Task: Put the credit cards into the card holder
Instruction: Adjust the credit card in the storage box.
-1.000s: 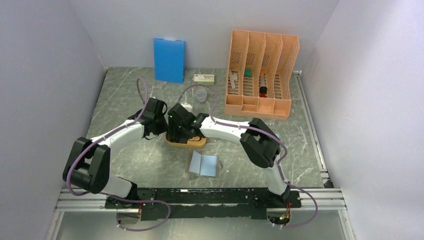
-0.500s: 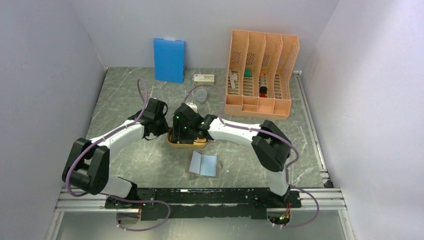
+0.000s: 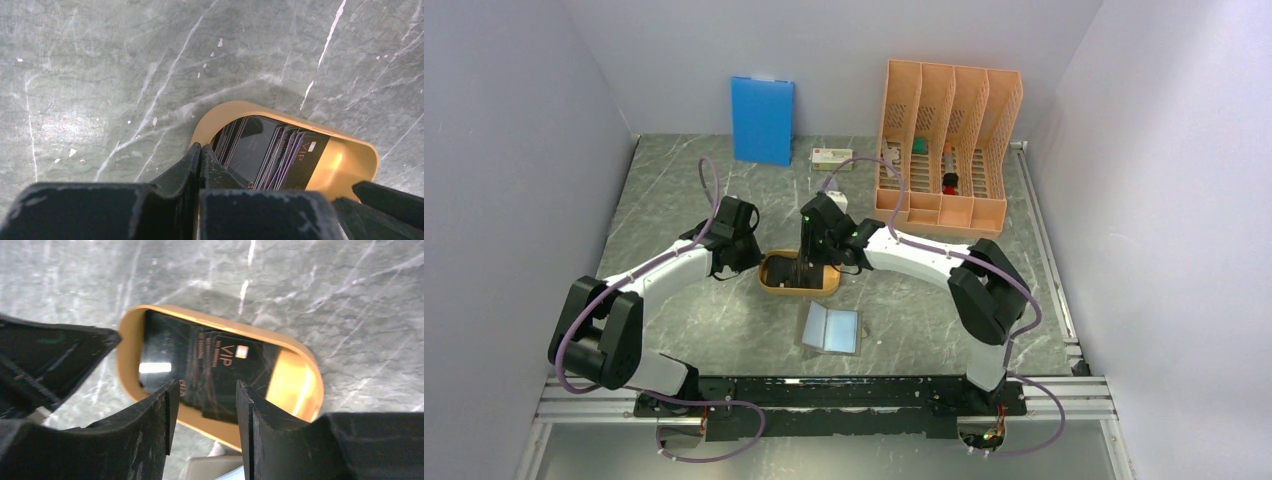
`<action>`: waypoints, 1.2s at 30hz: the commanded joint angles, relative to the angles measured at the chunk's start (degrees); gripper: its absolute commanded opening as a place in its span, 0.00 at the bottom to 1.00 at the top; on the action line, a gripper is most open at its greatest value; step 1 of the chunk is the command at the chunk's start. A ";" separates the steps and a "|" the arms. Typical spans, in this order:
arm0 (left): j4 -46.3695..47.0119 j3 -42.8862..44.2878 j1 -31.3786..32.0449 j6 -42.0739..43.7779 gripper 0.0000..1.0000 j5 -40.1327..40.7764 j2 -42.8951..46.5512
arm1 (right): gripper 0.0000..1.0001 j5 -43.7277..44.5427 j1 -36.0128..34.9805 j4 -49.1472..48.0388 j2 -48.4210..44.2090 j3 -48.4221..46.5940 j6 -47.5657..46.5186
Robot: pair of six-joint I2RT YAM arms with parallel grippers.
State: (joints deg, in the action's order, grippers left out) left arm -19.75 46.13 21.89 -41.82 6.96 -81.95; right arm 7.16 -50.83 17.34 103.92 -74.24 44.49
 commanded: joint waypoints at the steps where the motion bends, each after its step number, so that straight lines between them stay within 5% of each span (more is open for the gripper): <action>1: -1.20 -0.66 -0.36 -0.04 0.05 -1.51 0.94 | 0.49 3.63 0.30 3.11 2.85 -0.72 -2.35; 12: -0.26 -1.86 -0.36 -0.45 0.05 -2.29 0.75 | 0.60 7.00 0.19 7.18 7.28 -3.99 2.30; 36: 1.71 -3.80 -0.36 -0.72 0.05 -3.98 0.39 | 0.53 -0.84 -0.21 4.61 12.71 -4.71 5.75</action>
State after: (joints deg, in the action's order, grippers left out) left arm -17.37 44.31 21.74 -42.02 5.76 -81.10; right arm 9.72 -50.57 22.87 113.80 -78.26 49.15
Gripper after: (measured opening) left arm 0.054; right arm 0.541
